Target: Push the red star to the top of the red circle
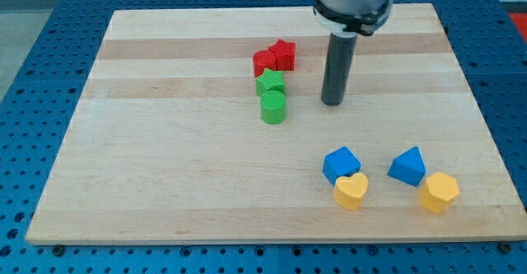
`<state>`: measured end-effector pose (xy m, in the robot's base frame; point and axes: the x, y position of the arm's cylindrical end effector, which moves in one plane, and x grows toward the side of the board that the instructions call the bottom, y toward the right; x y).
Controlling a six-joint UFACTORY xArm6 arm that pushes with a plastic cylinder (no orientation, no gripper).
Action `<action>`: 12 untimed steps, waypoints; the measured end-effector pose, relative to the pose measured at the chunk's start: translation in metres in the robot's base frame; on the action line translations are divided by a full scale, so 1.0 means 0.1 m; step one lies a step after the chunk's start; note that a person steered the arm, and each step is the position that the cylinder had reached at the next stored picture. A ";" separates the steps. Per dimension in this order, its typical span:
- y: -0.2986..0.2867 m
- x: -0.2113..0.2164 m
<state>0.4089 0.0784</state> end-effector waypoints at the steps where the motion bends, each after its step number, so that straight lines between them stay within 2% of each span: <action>1: -0.25 -0.35; 6: -0.42 -0.36; 7: -0.42 -0.79; 8: -0.42 -0.98; 12: -0.68 -1.04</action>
<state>0.3049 0.0108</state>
